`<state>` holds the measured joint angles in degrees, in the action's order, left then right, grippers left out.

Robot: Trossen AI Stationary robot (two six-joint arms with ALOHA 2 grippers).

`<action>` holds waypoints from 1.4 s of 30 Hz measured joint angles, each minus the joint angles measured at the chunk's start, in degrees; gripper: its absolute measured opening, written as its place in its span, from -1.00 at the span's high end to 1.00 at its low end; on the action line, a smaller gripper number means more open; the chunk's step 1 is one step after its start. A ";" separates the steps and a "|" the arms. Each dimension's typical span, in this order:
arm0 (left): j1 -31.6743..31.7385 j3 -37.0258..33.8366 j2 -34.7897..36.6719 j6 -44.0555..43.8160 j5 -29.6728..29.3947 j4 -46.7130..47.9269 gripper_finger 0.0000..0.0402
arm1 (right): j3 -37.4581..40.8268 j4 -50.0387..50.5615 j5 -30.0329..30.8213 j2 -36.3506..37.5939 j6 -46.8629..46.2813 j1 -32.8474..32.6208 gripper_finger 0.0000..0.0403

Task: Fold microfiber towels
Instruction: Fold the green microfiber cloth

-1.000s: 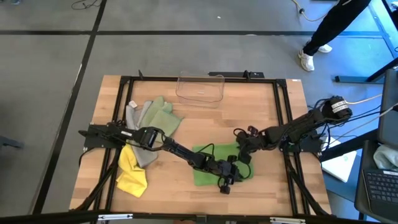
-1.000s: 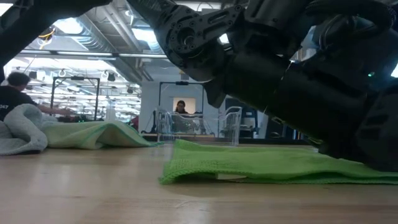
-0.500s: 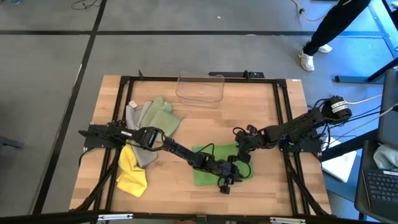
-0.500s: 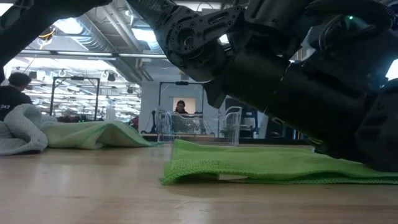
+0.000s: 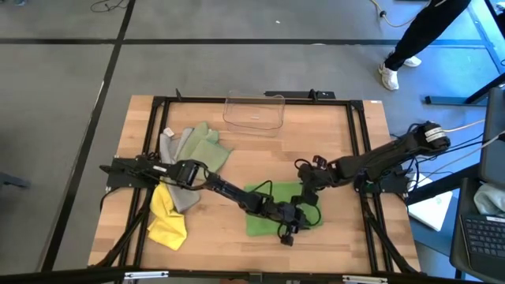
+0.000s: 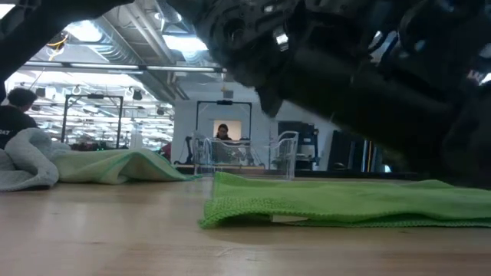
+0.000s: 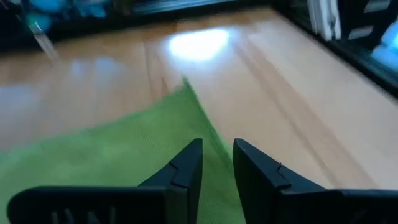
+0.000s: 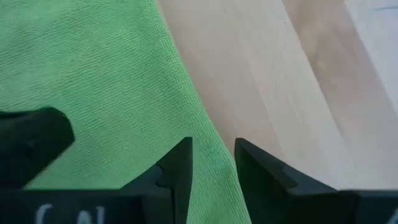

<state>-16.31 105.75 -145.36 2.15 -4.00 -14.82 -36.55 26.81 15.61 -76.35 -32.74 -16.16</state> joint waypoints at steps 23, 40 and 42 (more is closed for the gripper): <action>3.29 -2.93 13.71 1.00 -8.81 44.20 0.59 | -1.56 18.71 11.54 11.25 -14.02 -15.01 0.39; 10.66 -47.84 46.21 -6.69 10.05 22.53 0.59 | 4.61 5.79 13.12 10.84 -16.49 -19.08 0.39; 13.13 -51.37 49.06 -8.14 12.76 19.91 0.59 | 5.10 4.90 12.70 10.84 -16.49 -19.08 0.39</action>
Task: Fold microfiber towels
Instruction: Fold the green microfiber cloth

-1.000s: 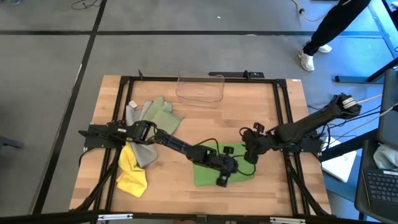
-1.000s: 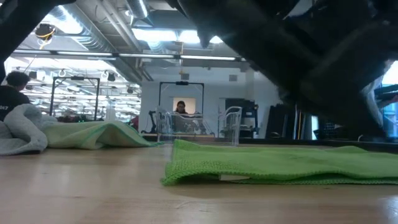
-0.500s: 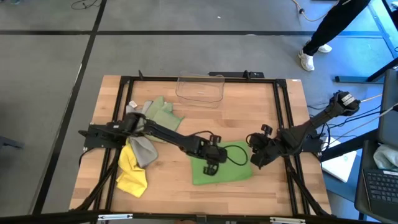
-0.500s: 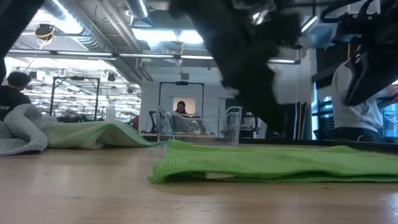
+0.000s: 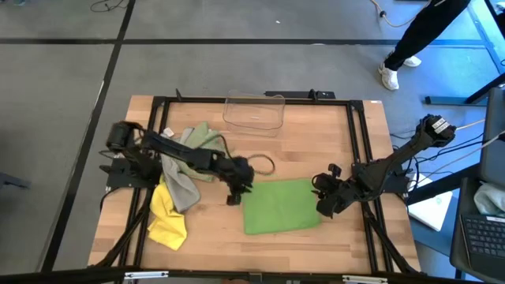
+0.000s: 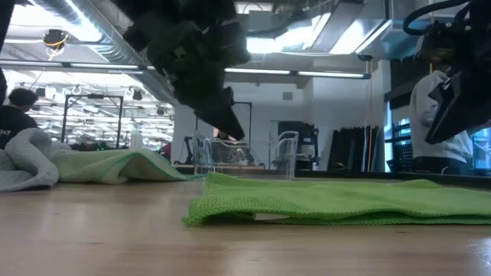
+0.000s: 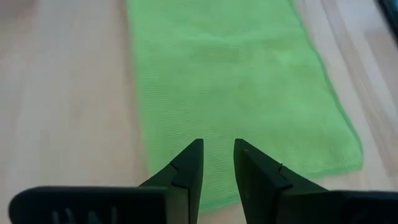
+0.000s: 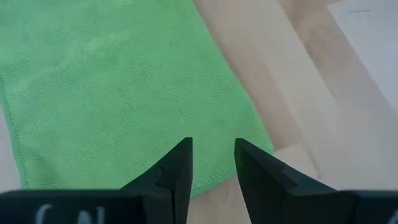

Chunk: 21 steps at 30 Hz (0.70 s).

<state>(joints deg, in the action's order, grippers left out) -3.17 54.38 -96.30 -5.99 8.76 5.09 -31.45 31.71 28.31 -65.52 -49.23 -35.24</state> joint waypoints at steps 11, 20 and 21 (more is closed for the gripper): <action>11.13 -3.33 1.54 -10.85 14.94 6.44 0.25 | 0.12 -0.98 -2.48 0.02 1.01 0.00 0.39; 12.20 -0.95 -5.26 -11.06 20.80 6.54 -0.02 | 0.12 -1.65 -2.51 0.02 3.12 0.00 0.39; 12.40 0.15 -5.77 -10.81 20.92 6.31 -0.03 | 0.12 -1.58 -2.51 0.02 3.17 0.00 0.39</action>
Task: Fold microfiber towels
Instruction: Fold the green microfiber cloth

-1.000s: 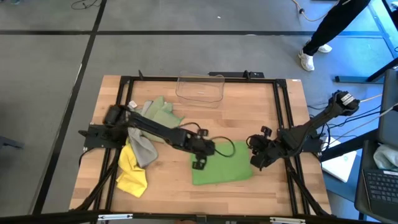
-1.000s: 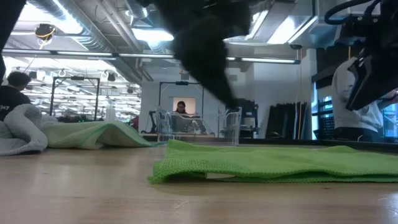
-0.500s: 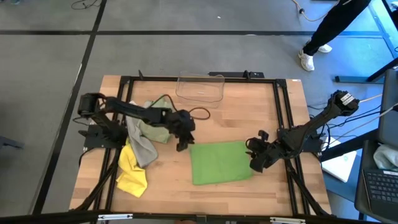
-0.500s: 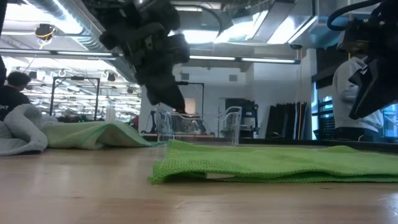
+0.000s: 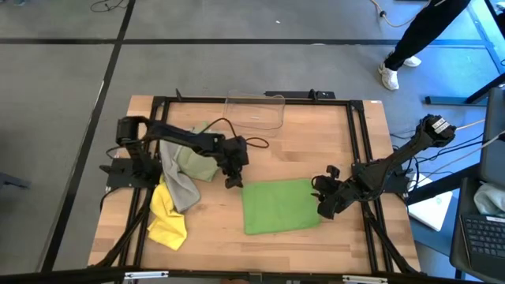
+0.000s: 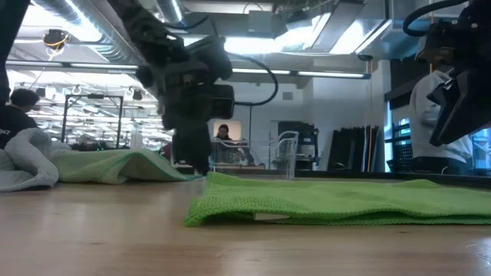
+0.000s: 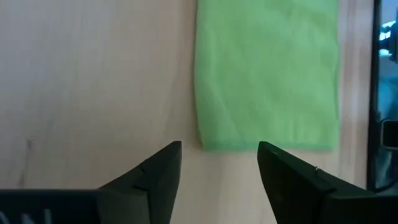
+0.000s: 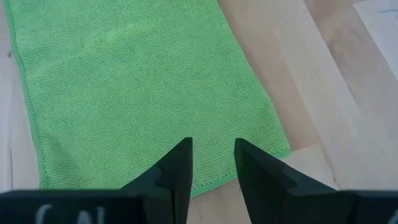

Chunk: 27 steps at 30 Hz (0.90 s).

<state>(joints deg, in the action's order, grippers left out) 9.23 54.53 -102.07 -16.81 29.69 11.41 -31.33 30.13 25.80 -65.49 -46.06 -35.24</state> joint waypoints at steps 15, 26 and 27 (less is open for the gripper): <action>1.81 16.11 -12.28 8.55 2.61 21.15 -0.09 | 0.00 -0.30 -0.41 -0.02 -0.04 -2.01 0.39; 1.07 17.91 -13.69 8.56 6.50 23.45 -0.08 | 0.00 -0.05 -0.07 -0.02 0.28 -3.85 0.39; 0.64 17.91 -13.69 8.50 6.53 23.55 -0.08 | 0.00 -0.02 0.01 -0.02 0.73 -3.85 0.39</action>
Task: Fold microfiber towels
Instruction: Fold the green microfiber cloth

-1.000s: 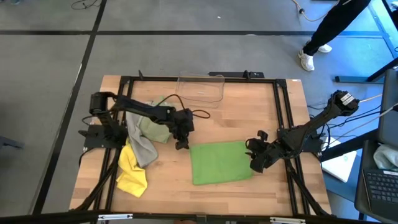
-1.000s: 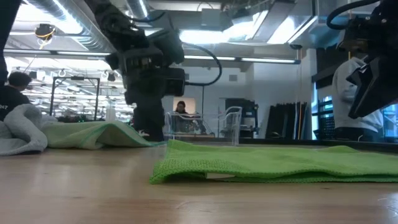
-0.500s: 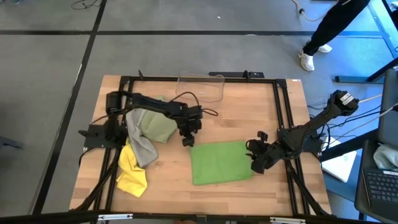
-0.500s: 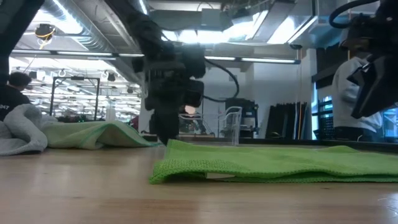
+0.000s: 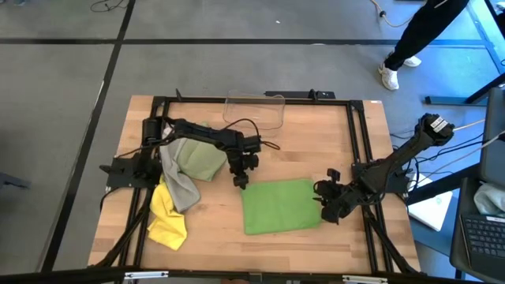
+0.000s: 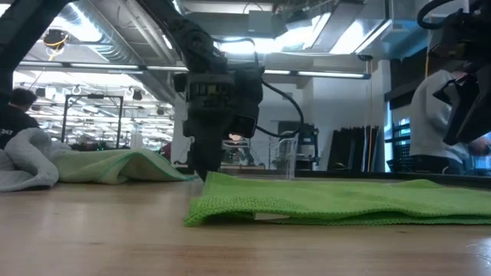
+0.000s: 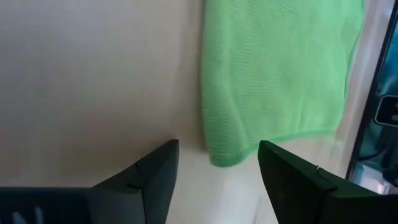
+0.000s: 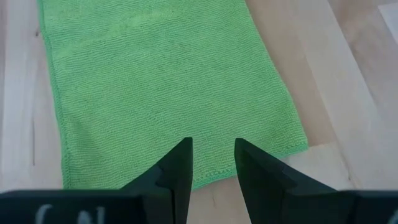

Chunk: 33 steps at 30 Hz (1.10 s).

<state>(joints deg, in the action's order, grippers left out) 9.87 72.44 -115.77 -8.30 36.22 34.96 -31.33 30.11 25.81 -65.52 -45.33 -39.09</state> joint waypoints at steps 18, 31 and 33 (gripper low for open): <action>-1.57 0.00 -0.26 0.16 -3.30 -2.77 -0.07 | -0.02 -2.93 0.39 0.00 0.53 0.03 0.39; -0.13 6.62 -0.59 3.45 -8.86 3.64 -0.07 | 1.75 -11.35 -2.15 -9.47 2.23 4.65 0.39; -0.52 10.02 -0.30 7.20 -14.89 6.99 -0.07 | 1.75 -11.58 -3.87 -11.13 2.95 5.95 0.39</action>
<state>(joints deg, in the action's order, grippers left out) 9.35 82.47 -116.07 -1.10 21.33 41.94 -29.58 18.52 21.95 -76.65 -42.38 -33.14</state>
